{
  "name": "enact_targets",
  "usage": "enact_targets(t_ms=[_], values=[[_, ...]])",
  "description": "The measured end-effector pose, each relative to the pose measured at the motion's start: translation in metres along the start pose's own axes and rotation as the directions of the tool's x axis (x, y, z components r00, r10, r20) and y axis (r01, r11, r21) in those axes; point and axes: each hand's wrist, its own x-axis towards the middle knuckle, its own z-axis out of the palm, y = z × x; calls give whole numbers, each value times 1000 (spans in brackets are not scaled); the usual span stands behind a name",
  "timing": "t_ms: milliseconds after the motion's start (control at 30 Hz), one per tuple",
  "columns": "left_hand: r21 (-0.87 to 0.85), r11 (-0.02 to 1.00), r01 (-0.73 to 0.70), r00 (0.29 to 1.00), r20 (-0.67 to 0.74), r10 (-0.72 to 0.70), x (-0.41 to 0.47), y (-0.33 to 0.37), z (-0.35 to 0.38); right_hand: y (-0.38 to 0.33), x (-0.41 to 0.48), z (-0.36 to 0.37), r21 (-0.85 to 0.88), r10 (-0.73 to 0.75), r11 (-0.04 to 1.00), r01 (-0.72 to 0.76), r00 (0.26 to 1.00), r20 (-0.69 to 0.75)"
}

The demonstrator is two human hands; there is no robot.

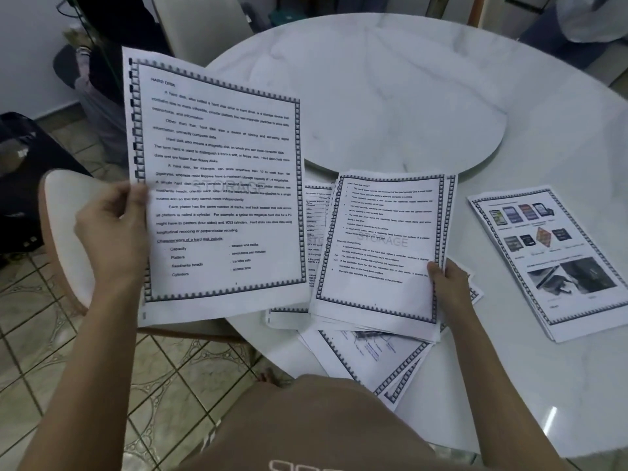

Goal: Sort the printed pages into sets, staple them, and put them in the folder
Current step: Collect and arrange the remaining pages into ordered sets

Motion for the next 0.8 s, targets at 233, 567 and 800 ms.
enact_targets(t_ms=[233, 567, 800], values=[[-49, 998, 51, 998, 41, -49, -4, -8, 8, -2, 3, -4, 14, -19, 1000, 20, 1000, -21], [170, 975, 142, 954, 239, -181, -7, -60, 43, -1, 9, -34, 58, 8, 998, -2, 994, -105], [371, 928, 30, 941, 302, -151, 1, -73, 58, 0, 6, -55, 92, 11, 996, 4, 987, -163]])
